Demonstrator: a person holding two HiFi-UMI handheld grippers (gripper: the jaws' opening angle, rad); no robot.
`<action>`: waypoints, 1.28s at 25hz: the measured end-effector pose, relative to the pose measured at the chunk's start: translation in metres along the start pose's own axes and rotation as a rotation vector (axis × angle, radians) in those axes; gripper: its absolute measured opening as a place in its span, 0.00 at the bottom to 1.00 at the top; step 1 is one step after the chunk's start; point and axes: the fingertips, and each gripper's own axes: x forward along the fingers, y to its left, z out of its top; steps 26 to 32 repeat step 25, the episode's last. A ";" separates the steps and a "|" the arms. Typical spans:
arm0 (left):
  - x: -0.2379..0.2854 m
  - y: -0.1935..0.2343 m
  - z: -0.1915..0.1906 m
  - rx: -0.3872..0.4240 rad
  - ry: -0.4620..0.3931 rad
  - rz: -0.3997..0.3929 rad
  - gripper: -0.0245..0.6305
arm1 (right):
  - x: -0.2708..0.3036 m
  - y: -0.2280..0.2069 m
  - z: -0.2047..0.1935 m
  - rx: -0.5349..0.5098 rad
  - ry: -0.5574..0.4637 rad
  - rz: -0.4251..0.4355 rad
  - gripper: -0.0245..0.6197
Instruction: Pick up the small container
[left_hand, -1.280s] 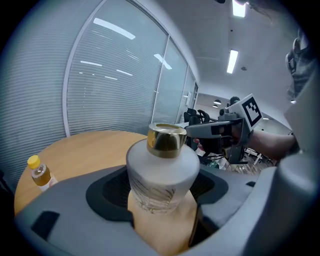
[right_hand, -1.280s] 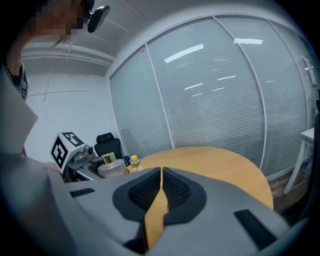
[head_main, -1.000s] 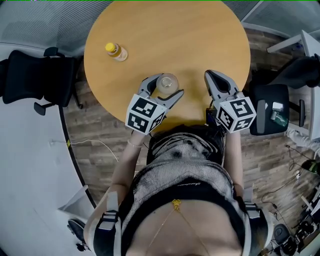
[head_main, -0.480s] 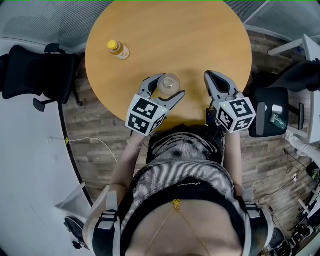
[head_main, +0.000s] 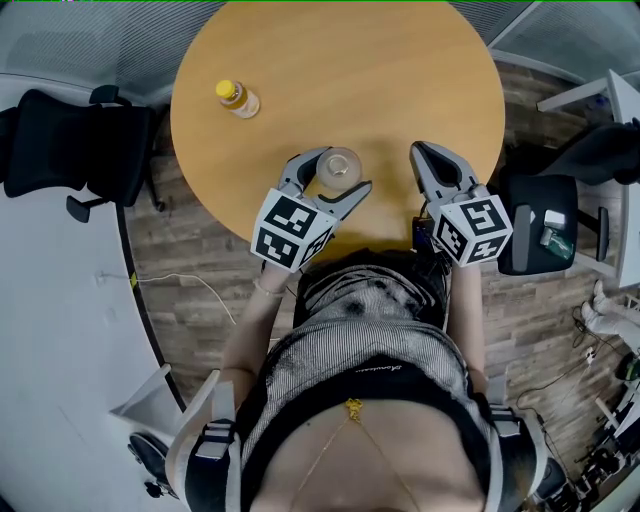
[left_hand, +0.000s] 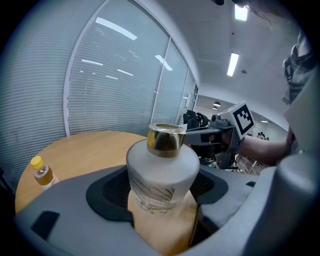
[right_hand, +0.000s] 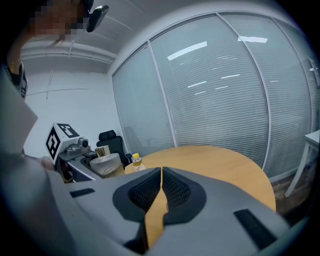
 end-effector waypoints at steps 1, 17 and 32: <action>0.000 0.000 0.000 -0.001 0.000 -0.001 0.58 | 0.001 0.001 0.000 -0.002 0.002 0.001 0.08; 0.000 0.001 -0.004 -0.003 0.010 -0.007 0.58 | 0.002 0.003 -0.003 -0.009 0.017 0.005 0.08; 0.006 0.003 -0.005 -0.004 0.020 -0.006 0.58 | 0.004 0.002 -0.005 -0.012 0.029 0.021 0.08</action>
